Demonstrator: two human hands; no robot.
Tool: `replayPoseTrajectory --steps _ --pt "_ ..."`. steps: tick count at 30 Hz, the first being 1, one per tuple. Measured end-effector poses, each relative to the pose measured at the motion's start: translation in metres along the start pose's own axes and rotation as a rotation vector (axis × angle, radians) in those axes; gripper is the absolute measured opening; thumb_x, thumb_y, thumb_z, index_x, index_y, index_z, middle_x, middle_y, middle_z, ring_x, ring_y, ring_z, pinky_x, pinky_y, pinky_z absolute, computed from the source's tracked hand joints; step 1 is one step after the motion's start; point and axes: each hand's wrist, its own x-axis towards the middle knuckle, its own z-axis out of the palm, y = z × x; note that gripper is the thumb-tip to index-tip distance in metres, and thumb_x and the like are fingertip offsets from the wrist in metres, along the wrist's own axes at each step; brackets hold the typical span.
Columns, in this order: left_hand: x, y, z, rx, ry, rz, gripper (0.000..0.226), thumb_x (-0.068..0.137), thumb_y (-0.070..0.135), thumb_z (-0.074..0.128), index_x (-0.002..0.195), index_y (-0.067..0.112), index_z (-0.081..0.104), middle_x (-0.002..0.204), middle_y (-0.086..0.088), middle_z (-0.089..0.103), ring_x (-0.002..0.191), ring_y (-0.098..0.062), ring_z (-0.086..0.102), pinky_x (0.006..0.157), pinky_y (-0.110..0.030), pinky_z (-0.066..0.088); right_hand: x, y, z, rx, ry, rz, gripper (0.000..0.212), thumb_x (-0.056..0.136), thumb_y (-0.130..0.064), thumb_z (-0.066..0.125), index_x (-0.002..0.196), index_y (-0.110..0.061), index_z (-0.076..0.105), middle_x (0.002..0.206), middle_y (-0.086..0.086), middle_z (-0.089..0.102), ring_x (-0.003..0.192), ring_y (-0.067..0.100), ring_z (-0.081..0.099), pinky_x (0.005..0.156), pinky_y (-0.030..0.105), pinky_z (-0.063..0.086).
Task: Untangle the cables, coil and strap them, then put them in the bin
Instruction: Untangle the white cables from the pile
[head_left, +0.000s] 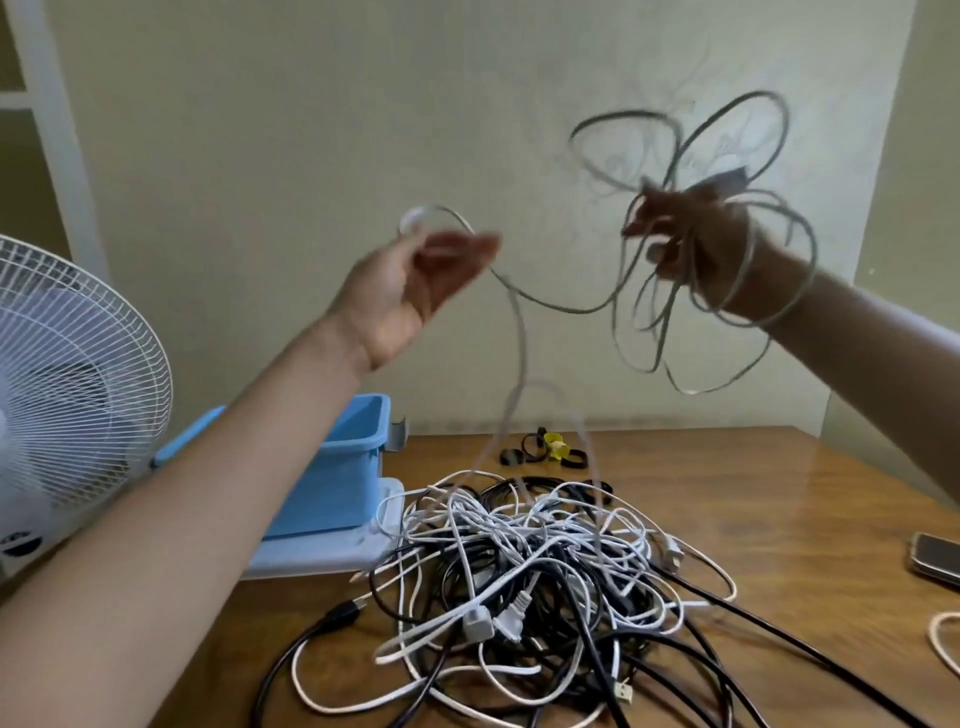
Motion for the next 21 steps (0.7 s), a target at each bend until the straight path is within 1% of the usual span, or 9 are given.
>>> replayPoseTrajectory --steps 3,5,7,9,11,15,17,19,21 --pt "0.009 0.025 0.023 -0.340 -0.207 0.098 0.059 0.104 0.017 0.024 0.072 -0.008 0.066 0.099 -0.029 0.067 0.099 -0.034 0.067 0.096 -0.042 0.049 -0.006 0.020 0.022 0.069 -0.361 0.110 0.030 0.079 -0.047 0.062 0.087 -0.020 0.073 0.058 -0.008 0.055 0.041 0.001 0.045 0.036 0.012 0.033" --pt "0.015 0.024 0.035 -0.336 -0.216 0.129 0.055 0.104 0.018 0.022 0.078 -0.007 0.063 0.107 -0.026 0.066 0.109 -0.031 0.062 0.101 -0.043 0.045 -0.011 0.026 0.040 0.185 -0.632 0.215 0.039 0.086 -0.042 0.055 0.111 -0.014 0.067 0.066 -0.007 0.055 0.048 0.001 0.047 0.041 0.012 0.036" --pt "0.017 0.024 0.045 -0.294 -0.251 0.139 0.049 0.105 0.020 0.021 0.089 -0.005 0.060 0.109 -0.025 0.065 0.108 -0.033 0.063 0.101 -0.041 0.044 -0.015 0.030 0.059 0.155 -0.727 0.232 0.030 0.098 -0.022 0.039 0.113 -0.008 0.061 0.066 -0.004 0.056 0.049 0.002 0.048 0.042 0.012 0.038" --pt "0.015 0.024 0.047 -0.233 -0.275 0.149 0.047 0.105 0.023 0.021 0.100 -0.004 0.058 0.114 -0.023 0.062 0.109 -0.031 0.060 0.105 -0.039 0.041 -0.019 0.029 0.077 -0.092 -0.562 0.139 0.020 0.098 -0.015 0.046 0.090 -0.010 0.063 0.061 -0.002 0.047 0.044 0.004 0.040 0.038 0.013 0.032" --pt "0.013 0.025 0.042 -0.248 -0.324 0.135 0.049 0.105 0.025 0.022 0.102 -0.006 0.061 0.114 -0.023 0.063 0.107 -0.032 0.062 0.104 -0.040 0.041 -0.019 0.025 0.081 -0.210 -0.396 0.084 0.019 0.092 -0.025 0.059 0.077 -0.016 0.052 0.059 -0.003 0.041 0.042 0.004 0.035 0.036 0.014 0.028" --pt "0.008 0.027 0.036 -0.273 -0.352 0.116 0.049 0.104 0.027 0.025 0.103 -0.005 0.063 0.112 -0.022 0.065 0.105 -0.030 0.064 0.100 -0.041 0.046 -0.020 0.021 0.083 -0.162 -0.527 0.150 0.020 0.098 -0.021 0.047 0.088 -0.012 0.061 0.059 -0.002 0.040 0.046 0.006 0.032 0.039 0.014 0.024" --pt "0.006 0.029 0.032 0.005 -0.193 0.143 0.040 0.104 0.029 0.028 0.105 0.002 0.057 0.107 -0.014 0.066 0.101 -0.021 0.065 0.094 -0.037 0.052 -0.021 0.028 0.088 -0.252 -0.483 0.109 0.024 0.096 -0.023 0.052 0.081 -0.010 0.066 0.058 -0.001 0.042 0.045 0.007 0.033 0.039 0.014 0.024" --pt "-0.002 0.025 0.023 0.382 0.043 0.226 0.028 0.103 0.028 0.035 0.100 0.008 0.054 0.097 -0.008 0.062 0.087 -0.014 0.066 0.077 -0.030 0.057 -0.020 0.032 0.088 -0.239 -0.395 0.081 0.025 0.096 -0.025 0.055 0.079 -0.010 0.068 0.055 -0.002 0.052 0.044 0.007 0.043 0.039 0.016 0.034" --pt "-0.015 0.015 0.011 0.723 0.230 0.327 0.023 0.100 0.032 0.043 0.092 0.013 0.053 0.087 -0.001 0.060 0.067 -0.006 0.061 0.059 -0.022 0.050 -0.015 0.024 0.082 -0.133 -0.302 0.075 0.023 0.097 -0.023 0.054 0.084 -0.009 0.067 0.059 -0.002 0.058 0.046 0.008 0.050 0.042 0.016 0.042"
